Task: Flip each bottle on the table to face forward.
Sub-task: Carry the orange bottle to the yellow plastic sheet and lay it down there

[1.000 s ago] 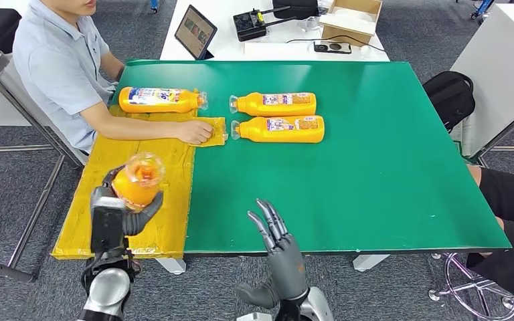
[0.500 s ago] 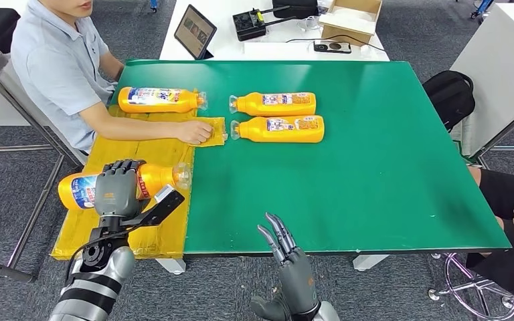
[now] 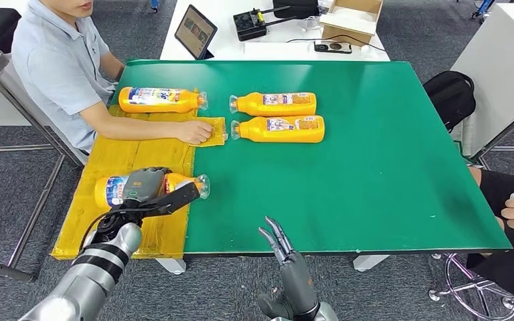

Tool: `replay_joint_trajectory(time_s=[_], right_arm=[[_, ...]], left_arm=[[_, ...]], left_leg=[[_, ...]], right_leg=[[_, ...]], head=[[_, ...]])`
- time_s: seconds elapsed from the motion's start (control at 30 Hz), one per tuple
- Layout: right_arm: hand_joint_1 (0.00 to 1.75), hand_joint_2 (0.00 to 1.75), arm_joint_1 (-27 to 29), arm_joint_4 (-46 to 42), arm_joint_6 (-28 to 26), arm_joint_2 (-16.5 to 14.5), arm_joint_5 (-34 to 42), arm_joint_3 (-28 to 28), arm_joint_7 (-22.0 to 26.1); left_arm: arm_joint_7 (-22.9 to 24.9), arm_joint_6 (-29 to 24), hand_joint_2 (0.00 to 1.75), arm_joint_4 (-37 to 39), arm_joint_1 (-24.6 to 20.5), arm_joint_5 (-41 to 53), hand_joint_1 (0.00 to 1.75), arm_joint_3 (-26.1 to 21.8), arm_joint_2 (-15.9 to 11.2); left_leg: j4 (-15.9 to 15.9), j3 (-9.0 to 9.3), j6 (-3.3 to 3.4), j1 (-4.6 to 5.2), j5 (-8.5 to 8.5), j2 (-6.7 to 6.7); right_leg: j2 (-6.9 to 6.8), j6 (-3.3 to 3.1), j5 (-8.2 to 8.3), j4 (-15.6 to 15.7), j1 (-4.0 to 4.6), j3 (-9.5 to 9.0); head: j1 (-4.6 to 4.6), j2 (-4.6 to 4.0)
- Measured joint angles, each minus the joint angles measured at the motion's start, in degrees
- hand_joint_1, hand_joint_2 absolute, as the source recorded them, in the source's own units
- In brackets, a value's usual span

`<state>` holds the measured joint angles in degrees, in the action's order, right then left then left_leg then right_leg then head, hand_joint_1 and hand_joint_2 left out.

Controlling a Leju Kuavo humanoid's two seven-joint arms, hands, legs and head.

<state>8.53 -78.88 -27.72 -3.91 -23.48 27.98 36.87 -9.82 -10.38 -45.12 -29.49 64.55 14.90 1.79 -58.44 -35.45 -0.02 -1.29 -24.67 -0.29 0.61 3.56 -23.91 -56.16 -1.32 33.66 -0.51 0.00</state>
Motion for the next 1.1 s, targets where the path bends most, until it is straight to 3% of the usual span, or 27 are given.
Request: replay_joint_trajectory(time_s=[0.07,0.17,0.37,0.63,0.9,1.1], right_arm=[[0.0,0.0,-0.1,0.3,0.2,0.0,0.3,0.0,0.2],[0.0,0.0,-0.3,0.9,0.4,0.0,0.5,-0.1,0.4],[0.0,0.0,-0.8,2.3,0.4,0.0,0.9,-0.3,0.8],[0.0,0.0,-2.1,4.7,-0.6,0.0,1.9,-0.6,1.2],[0.0,0.0,-2.2,5.7,-4.8,0.2,2.6,-0.4,1.2],[0.0,0.0,-2.2,5.8,-6.3,0.6,2.9,0.3,1.2]], left_arm=[[-0.4,0.8,1.75,1.3,-0.9,-1.1,0.15,0.6,0.0],[-0.6,2.8,1.75,3.1,-1.8,-1.7,0.0,1.7,0.0],[-1.5,8.3,1.75,7.0,-3.7,-5.8,0.0,3.5,0.0],[-7.7,16.4,1.75,8.8,-5.5,-21.2,0.0,2.5,0.7],[-9.1,15.5,1.75,-5.4,2.2,-45.9,0.0,0.0,3.1],[-8.5,15.0,1.75,-12.5,4.8,-49.4,0.0,-0.4,3.5]], left_leg=[[0.0,0.0,0.0,0.0,0.0,-0.01],[0.0,0.01,0.0,0.0,0.0,0.0],[0.0,0.12,0.0,0.0,0.0,0.0],[0.0,0.42,0.0,0.0,0.0,-0.01],[0.0,0.3,0.0,0.01,0.0,0.0],[0.0,0.19,0.0,0.0,-0.01,0.0]], right_leg=[[0.0,0.0,-0.01,0.0,0.0,-0.01],[0.0,-0.01,-0.01,0.0,0.0,-0.01],[0.0,-0.01,0.0,0.0,0.0,-0.14],[0.0,-0.01,-0.01,0.0,0.0,-0.45],[0.0,-0.01,-0.01,0.0,0.0,-0.34],[0.0,-0.01,-0.01,0.0,0.01,-0.2]], head=[[0.01,0.0],[0.0,0.0],[0.0,0.0],[0.0,0.0],[-0.01,0.0],[0.01,0.0]])
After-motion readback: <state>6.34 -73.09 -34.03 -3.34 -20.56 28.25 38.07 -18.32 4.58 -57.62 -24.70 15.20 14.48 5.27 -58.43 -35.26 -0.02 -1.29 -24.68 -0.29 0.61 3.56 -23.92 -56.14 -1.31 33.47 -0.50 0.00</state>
